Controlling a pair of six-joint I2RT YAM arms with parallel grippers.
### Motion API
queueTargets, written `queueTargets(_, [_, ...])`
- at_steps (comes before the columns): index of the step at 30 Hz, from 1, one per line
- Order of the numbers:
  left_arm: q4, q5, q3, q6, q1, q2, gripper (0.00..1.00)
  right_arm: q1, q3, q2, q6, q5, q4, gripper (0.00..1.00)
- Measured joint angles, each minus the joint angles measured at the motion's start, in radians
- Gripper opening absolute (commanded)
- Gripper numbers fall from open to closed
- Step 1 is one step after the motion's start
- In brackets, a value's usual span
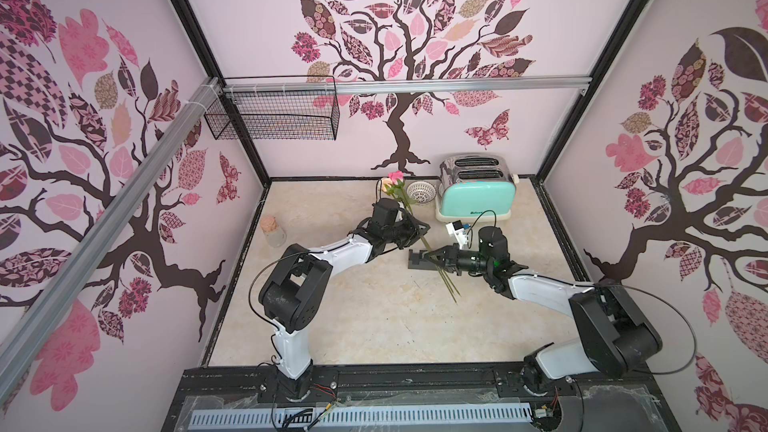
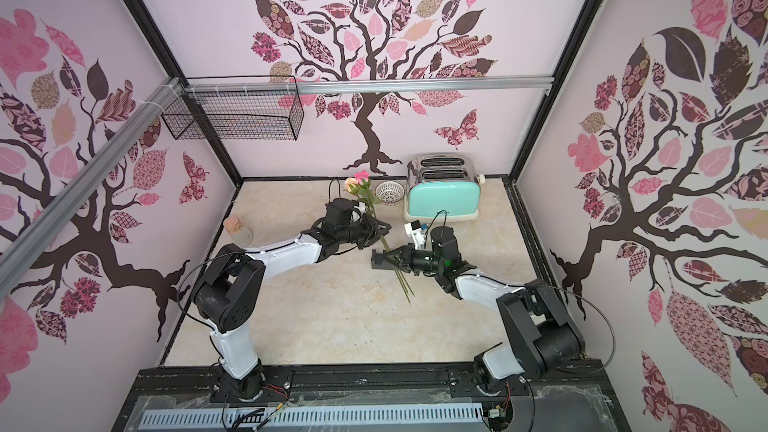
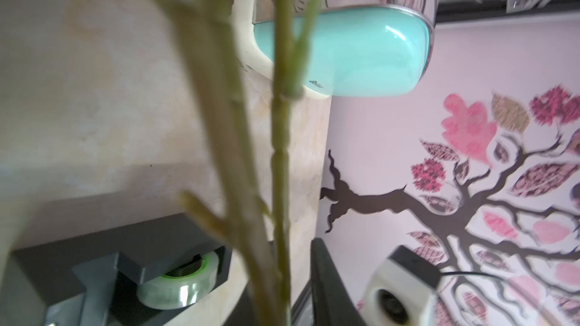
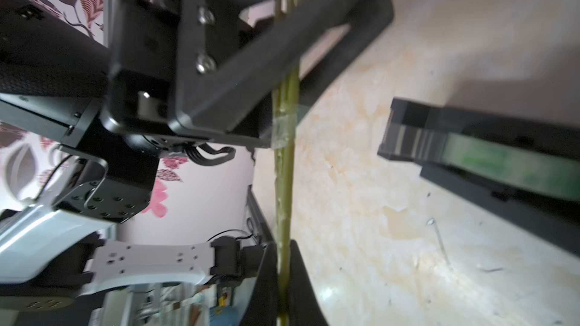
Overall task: Wrap bouquets with tape
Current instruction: Wrap the tape around the bouquet.
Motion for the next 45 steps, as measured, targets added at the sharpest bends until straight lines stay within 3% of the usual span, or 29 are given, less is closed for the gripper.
queueTargets(7, [-0.063,-0.013,0.000,-0.002,0.002,0.000,0.35,0.155,0.194,-0.036,-0.388,0.395,-0.468,0.00])
queueTargets(16, [-0.204,-0.030,0.039,0.010,0.000,-0.004,0.29,0.385,0.279,-0.032,-0.649,0.976,-0.674,0.00])
queueTargets(19, [-0.228,-0.035,0.051,0.014,-0.002,-0.011,0.23,0.430,0.286,-0.022,-0.707,1.102,-0.690,0.00])
queueTargets(25, [-0.262,-0.034,0.075,0.023,-0.002,-0.017,0.02,0.500,0.286,-0.005,-0.774,1.262,-0.698,0.00])
queueTargets(28, [-0.269,-0.035,0.080,0.017,-0.003,-0.017,0.00,0.507,0.286,0.000,-0.785,1.297,-0.697,0.00])
queueTargets(29, [-0.270,-0.035,0.080,0.018,-0.003,-0.017,0.00,0.509,0.286,0.000,-0.788,1.301,-0.697,0.04])
queueTargets(32, [-0.272,-0.037,0.080,0.018,-0.003,-0.017,0.00,0.511,0.286,-0.001,-0.772,1.296,-0.693,0.30])
queueTargets(35, [-0.274,-0.044,0.080,0.021,0.001,-0.017,0.00,0.485,0.278,-0.021,-0.730,1.206,-0.669,0.49])
queueTargets(40, [-0.232,-0.046,0.066,0.027,0.003,-0.017,0.00,0.293,0.189,-0.119,-0.593,0.811,-0.550,0.57])
queueTargets(45, [-0.178,-0.033,0.045,0.028,0.003,-0.017,0.00,0.064,0.047,-0.155,-0.338,0.376,-0.295,0.55])
